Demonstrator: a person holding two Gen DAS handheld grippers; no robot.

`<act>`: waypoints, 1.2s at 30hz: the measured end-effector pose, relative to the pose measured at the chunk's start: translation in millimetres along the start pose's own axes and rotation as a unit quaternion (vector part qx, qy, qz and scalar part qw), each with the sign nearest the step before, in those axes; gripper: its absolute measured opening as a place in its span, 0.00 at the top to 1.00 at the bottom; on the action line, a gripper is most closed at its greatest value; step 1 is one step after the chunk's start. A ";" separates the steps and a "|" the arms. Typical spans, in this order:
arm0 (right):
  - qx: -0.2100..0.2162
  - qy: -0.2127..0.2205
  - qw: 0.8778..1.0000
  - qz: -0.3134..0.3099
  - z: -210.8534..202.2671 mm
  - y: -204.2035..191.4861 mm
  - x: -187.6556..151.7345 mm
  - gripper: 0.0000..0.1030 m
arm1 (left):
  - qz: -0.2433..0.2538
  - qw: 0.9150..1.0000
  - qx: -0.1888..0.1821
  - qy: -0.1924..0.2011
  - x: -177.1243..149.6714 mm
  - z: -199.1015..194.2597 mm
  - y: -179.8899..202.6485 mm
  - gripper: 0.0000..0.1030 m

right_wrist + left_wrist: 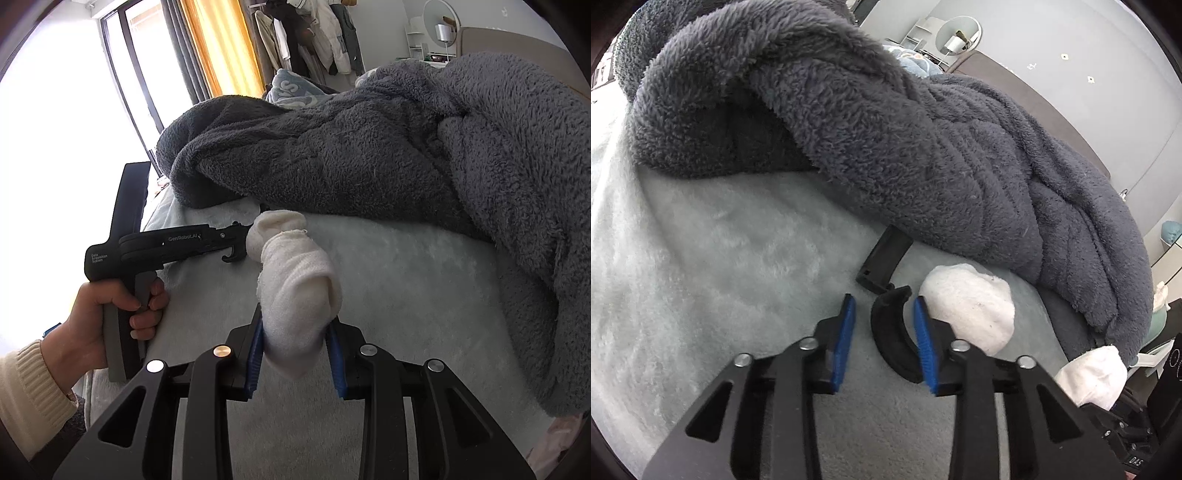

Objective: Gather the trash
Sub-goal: 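Carry the white cloth ball over the black trash bin with the right tool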

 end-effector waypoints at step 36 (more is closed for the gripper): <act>0.049 -0.010 0.999 -0.001 5.0 -69.3 5.5 0.70 | 0.098 0.989 0.086 0.075 -30.3 -124.4 8.5 0.85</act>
Point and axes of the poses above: each gripper's, at about its wrist camera, not at the fingertips, and z roughly the way its jaws point, y to its right, x to its top, the point moved 6 cm from there along z, roughly the way its jaws point, and after that the axes turned 6 degrees about y, right-handed, at the moved point
